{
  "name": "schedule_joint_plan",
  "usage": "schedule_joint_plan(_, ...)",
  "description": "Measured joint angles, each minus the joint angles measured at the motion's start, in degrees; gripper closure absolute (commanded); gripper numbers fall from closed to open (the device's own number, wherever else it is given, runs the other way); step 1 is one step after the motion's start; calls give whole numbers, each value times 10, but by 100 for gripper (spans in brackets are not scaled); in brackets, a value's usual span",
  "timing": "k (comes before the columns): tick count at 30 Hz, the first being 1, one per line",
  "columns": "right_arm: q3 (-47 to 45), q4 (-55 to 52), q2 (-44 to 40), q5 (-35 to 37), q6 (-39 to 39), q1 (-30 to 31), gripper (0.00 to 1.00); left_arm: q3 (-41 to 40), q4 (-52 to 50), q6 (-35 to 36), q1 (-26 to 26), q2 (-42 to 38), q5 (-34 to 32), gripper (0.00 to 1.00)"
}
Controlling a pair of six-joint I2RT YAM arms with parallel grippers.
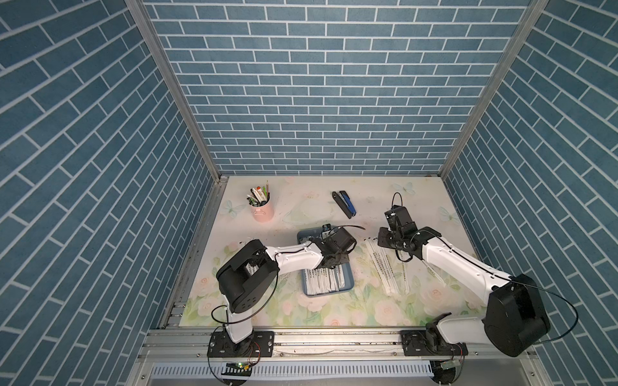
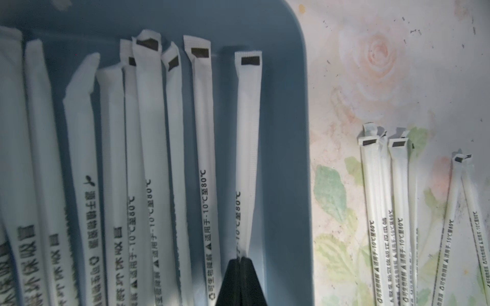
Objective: Put the straws into the storage box
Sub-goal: Place the straw in the storage box.
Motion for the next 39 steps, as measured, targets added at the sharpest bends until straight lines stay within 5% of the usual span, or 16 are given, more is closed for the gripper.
schedule_joint_plan(8,0,0,0,0,0,0,79,0,4,0,0,20,-1,100)
schedule_joint_plan(27,-9,-3,-1,3,-8,-7,78,0,9,5,0,19,-3,82)
schedule_joint_plan(39,-69,-46,-29,-14,-61,-125,69,9,-34,47,0,-47,-53,68)
